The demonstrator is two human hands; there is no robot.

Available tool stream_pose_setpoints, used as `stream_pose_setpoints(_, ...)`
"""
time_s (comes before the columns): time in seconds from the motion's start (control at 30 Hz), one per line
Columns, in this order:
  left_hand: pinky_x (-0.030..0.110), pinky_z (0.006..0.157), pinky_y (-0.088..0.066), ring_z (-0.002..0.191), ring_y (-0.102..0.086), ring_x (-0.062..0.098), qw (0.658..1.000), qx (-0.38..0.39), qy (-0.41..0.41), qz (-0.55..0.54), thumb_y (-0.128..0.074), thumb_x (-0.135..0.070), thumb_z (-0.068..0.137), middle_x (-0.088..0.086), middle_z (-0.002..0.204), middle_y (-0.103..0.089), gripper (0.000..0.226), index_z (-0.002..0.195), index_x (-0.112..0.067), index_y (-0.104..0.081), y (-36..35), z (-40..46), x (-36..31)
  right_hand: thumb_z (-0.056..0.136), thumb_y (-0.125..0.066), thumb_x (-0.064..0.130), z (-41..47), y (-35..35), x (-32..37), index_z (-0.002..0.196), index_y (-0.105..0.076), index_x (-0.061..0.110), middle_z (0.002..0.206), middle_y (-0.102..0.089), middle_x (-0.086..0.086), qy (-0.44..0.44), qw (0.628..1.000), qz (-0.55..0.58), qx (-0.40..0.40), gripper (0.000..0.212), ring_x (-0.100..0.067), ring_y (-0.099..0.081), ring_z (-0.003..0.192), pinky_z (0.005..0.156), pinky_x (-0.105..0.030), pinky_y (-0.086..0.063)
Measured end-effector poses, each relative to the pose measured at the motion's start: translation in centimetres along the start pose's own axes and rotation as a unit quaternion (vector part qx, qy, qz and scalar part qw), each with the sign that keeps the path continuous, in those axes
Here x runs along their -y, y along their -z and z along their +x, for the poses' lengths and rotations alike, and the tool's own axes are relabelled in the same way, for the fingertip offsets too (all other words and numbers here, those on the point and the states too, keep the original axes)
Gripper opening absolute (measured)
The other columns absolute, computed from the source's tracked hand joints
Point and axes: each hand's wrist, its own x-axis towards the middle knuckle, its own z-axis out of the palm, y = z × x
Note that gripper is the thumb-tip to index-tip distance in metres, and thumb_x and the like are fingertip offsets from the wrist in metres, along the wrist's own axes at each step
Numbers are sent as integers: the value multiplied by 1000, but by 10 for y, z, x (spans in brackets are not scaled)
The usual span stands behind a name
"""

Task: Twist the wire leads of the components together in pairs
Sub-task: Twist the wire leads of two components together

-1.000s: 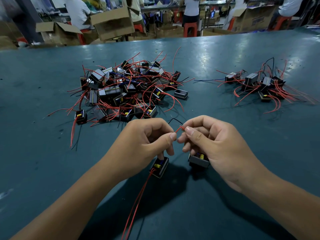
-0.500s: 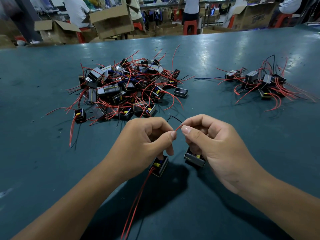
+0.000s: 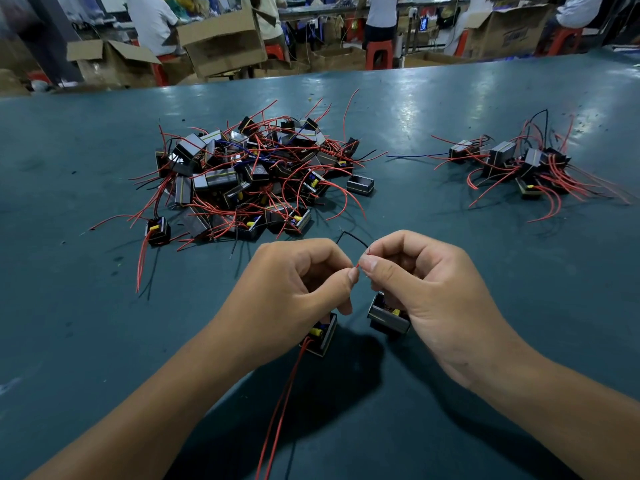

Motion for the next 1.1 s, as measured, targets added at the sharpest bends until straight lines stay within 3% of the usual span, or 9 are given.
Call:
stream_pose_setpoints(0.17, 30, 53, -49, 57, -58, 19, 990, -104, -69, 65, -64, -24, 90, -9, 85, -66, 8, 97, -22, -67, 2, 1, -6, 87, -71, 7, 0, 1, 1, 74, -69, 15, 60, -60, 8, 11, 1000, -14, 9, 15, -4, -51, 55, 54, -13, -41)
stream_pose_setpoints(0.3, 21, 61, -41, 70, -55, 16, 974, -90, -136, 154, -66, -23, 91, -11, 84, -60, 5, 91, -18, -69, 4, 2, -12, 85, -74, 14, -4, -1, 5, 78, -69, 13, 63, -57, -1, 43, 997, -51, 39, 10, -12, -44, 58, 51, -21, -36)
stream_pose_setpoints(0.47, 21, 60, -36, 68, -48, 8, 966, -92, -147, 191, -67, -25, 91, -11, 74, -52, 16, 78, -16, -66, 4, 4, -14, 80, -67, 25, -7, 0, 8, 79, -69, 20, 58, -55, -7, 68, 990, -116, 49, 5, -18, -38, 54, 48, -37, -31)
stream_pose_setpoints(0.57, 26, 59, -36, 67, -47, 7, 968, -84, -133, 195, -64, -26, 91, -12, 71, -49, 19, 75, -16, -62, 3, 3, -16, 80, -66, 22, -7, 1, 9, 78, -69, 20, 53, -50, 12, 83, 985, -143, 49, 4, -6, -34, 49, 46, -25, -31)
stream_pose_setpoints(0.67, 27, 58, -33, 66, -45, 7, 969, -84, -112, 204, -63, -27, 90, -11, 70, -47, 19, 73, -19, -58, 1, 2, -18, 79, -65, 19, -8, 1, 9, 77, -69, 19, 50, -46, 18, 84, 983, -154, 51, 4, -2, -33, 47, 46, -18, -31)
stream_pose_setpoints(0.87, 27, 57, -33, 65, -45, 9, 969, -87, -99, 211, -63, -27, 90, -11, 69, -46, 21, 72, -19, -57, 0, 1, -20, 79, -67, 21, -6, 1, 9, 77, -70, 15, 49, -43, 16, 59, 987, -138, 55, 7, -3, -31, 48, 45, -21, -28)
stream_pose_setpoints(1.03, 38, 58, -40, 66, -47, 14, 967, -87, -74, 226, -59, -29, 88, -8, 69, -46, 20, 71, -21, -52, -6, 0, -23, 82, -68, 14, -10, -2, 9, 74, -68, 14, 51, -49, 5, 73, 981, -180, 23, 7, -1, -34, 48, 46, -16, -32)
stream_pose_setpoints(1.1, 29, 55, -38, 61, -47, 10, 975, -87, -53, 197, -57, -30, 88, -8, 65, -49, 21, 70, -19, -54, -8, -2, -23, 81, -69, 14, -12, -3, 10, 73, -67, 16, 56, -57, -1, 94, 971, -220, 14, 9, -1, -38, 49, 48, -14, -34)
